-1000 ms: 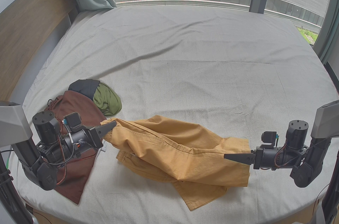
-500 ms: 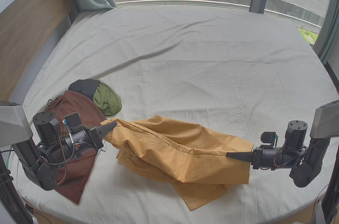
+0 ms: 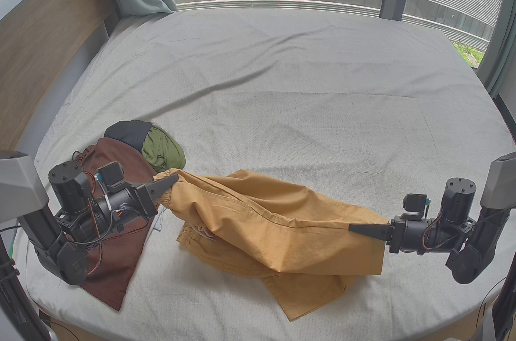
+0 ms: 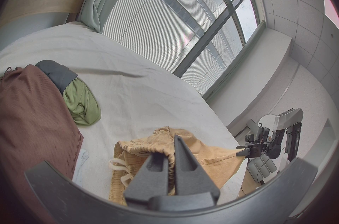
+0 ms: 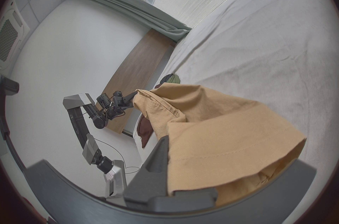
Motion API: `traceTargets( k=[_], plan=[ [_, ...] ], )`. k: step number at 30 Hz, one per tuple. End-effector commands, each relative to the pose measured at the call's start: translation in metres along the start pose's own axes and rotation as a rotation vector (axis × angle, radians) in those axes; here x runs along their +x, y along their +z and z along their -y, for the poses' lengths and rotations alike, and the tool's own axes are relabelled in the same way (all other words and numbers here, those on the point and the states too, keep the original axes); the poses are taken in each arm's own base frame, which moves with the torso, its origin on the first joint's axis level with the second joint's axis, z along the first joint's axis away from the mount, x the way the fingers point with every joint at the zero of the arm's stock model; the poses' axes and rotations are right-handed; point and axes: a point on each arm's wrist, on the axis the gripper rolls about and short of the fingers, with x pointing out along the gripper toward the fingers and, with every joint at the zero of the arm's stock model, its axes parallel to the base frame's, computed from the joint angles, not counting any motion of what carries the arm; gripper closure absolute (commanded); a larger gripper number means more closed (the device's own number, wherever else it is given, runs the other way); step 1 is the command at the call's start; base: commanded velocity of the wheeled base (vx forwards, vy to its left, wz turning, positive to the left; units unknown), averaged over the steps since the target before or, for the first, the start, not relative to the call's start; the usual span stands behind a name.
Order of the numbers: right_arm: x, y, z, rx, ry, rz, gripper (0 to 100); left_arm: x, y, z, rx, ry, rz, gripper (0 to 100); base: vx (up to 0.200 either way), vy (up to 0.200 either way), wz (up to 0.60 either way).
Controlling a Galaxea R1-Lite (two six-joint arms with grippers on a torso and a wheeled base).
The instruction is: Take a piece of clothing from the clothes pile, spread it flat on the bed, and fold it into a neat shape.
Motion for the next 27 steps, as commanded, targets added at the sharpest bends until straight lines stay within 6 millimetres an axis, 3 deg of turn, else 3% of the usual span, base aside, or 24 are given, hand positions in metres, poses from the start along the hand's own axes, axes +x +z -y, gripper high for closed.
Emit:
traceTargets(
  k=[1,10,27],
  plan=[
    [-0.006,0.011,-0.014,-0.049,0.015,0.044,100,0.002,0.007,0.0,0.014,-0.009,0.029,100,0.0,0.0,0.0],
    [-0.013,0.022,-0.029,-0.097,0.033,0.09,100,0.007,0.023,0.001,0.041,-0.026,0.087,100,0.0,0.0,0.0],
    [-0.02,0.037,-0.043,-0.164,0.059,0.149,100,-0.001,0.045,0.006,0.073,-0.033,0.164,100,0.0,0.0,0.0]
  ],
)
